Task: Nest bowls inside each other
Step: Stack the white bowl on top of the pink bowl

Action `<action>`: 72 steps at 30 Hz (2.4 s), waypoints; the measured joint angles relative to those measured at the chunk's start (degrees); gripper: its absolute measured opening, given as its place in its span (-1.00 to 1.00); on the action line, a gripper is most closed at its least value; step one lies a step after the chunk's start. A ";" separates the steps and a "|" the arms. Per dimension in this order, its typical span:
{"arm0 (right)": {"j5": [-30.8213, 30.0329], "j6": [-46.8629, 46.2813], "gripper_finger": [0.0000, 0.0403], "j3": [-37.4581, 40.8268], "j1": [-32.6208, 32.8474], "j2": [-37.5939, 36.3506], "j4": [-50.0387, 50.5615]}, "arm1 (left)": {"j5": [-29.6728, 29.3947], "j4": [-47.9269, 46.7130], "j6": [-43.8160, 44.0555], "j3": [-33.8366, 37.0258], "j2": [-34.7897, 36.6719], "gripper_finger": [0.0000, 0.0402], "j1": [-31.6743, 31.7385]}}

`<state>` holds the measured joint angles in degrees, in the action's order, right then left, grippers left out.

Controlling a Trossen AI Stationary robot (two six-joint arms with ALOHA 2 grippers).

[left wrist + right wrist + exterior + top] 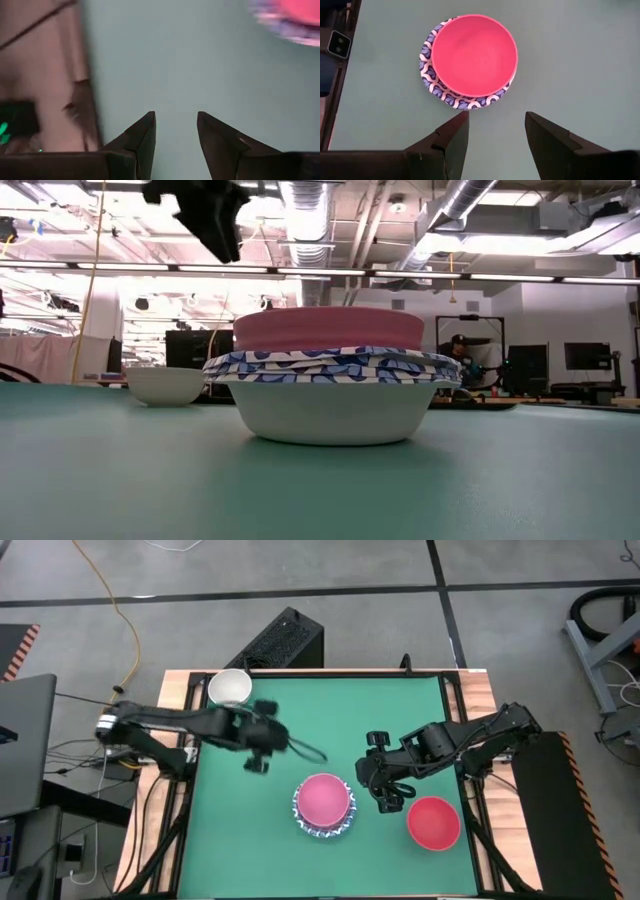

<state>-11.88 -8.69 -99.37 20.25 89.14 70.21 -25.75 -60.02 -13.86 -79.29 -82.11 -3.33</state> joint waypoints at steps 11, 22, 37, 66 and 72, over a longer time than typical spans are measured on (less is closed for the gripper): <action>-0.02 2.31 0.08 0.00 -2.60 0.00 3.20 | -3.89 12.63 6.94 18.90 12.65 -0.33 23.59; 0.68 10.49 0.08 0.06 -9.16 -1.62 4.30 | 6.87 13.65 5.09 20.39 5.90 -0.33 36.84; 5.77 14.73 0.08 17.76 -24.51 -29.55 -13.14 | 7.28 13.68 1.62 20.37 5.10 -0.33 41.47; 7.89 13.00 0.08 34.32 -27.02 -37.09 -19.61 | 7.90 17.41 4.18 20.35 -12.47 -0.47 45.27; 7.87 11.76 0.08 34.32 -27.02 -37.09 -19.58 | 7.38 18.13 3.97 20.35 -12.79 -0.95 47.21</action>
<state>-4.01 3.07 -65.06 -6.76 52.05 50.63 -18.38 -41.89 -9.89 -58.94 -94.90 43.88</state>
